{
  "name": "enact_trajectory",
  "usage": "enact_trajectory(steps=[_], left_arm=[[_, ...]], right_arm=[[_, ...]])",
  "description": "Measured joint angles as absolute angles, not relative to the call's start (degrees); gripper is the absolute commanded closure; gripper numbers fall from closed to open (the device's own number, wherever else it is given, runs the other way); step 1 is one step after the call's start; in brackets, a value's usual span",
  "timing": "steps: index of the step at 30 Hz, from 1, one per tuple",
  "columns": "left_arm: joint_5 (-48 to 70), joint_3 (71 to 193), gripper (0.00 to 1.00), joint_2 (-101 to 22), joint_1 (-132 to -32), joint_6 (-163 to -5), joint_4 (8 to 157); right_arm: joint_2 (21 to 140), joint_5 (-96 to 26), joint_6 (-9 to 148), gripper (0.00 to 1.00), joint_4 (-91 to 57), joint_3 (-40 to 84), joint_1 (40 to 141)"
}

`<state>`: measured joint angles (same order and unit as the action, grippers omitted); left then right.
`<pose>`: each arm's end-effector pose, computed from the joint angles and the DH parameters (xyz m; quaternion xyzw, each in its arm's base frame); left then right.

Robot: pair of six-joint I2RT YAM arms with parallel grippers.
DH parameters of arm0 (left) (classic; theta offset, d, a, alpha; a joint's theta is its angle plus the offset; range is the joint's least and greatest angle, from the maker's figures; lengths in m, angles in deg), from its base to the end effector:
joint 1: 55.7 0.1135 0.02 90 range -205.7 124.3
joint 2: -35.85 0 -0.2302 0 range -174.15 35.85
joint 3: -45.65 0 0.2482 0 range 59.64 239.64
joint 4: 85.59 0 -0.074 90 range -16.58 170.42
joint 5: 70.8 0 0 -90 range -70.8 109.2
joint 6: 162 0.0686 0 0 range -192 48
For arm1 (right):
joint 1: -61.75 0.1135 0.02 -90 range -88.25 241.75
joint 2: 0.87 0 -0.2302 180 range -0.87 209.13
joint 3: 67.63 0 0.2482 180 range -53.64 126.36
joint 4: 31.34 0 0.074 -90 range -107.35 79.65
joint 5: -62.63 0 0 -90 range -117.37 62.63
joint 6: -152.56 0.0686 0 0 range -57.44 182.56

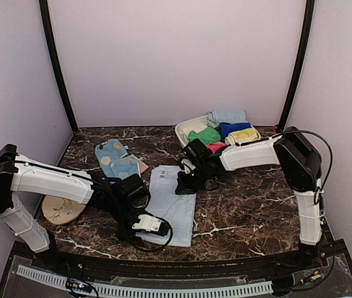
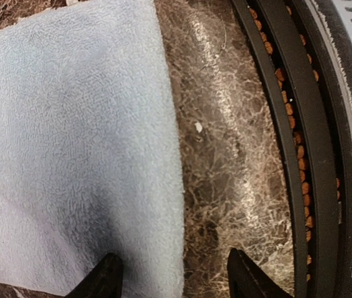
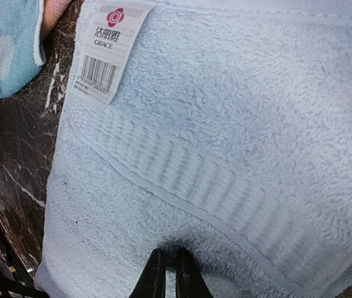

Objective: Roll the towels
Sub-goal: Pick up the towel from the center of the board.

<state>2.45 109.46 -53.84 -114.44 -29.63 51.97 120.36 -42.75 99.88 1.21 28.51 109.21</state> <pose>0.1355 -0.2613 0.1056 0.7678 0.5962 -0.1681 0.1638 0.2835 0.3359 0.0867 -0.1213 0.9447 0.2811 0.1173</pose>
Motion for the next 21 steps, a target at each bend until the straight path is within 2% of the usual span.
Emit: enact_trajectory(steps=[3,5,9,14,17,21], left_arm=[[4.5,108.0,0.44,-54.0,-114.4,-29.6,54.3],[5.5,107.4,0.47,-54.2,-114.4,-29.6,55.1],[6.5,107.4,0.63,-54.5,-114.4,-29.9,56.2],[7.2,107.4,0.67,-54.9,-114.4,-30.9,56.8],[6.8,107.5,0.72,-55.2,-114.0,-32.0,56.7],[4.8,108.8,0.79,-55.8,-113.0,-33.7,55.0]], right_arm=[[120.4,-42.7,99.6,0.83,0.6,28.5,109.2],[120.3,-42.6,99.2,0.76,0.4,28.4,109.3],[117.0,-40.8,97.5,0.5,-1.1,25.0,109.8],[103.6,-35.0,94.7,0.32,-3.4,13.5,110.7],[93.2,-29.4,91.6,0.28,-6.4,5.1,112.9],[82.8,-19.1,86.1,0.24,-10.6,-3.8,120.8]])
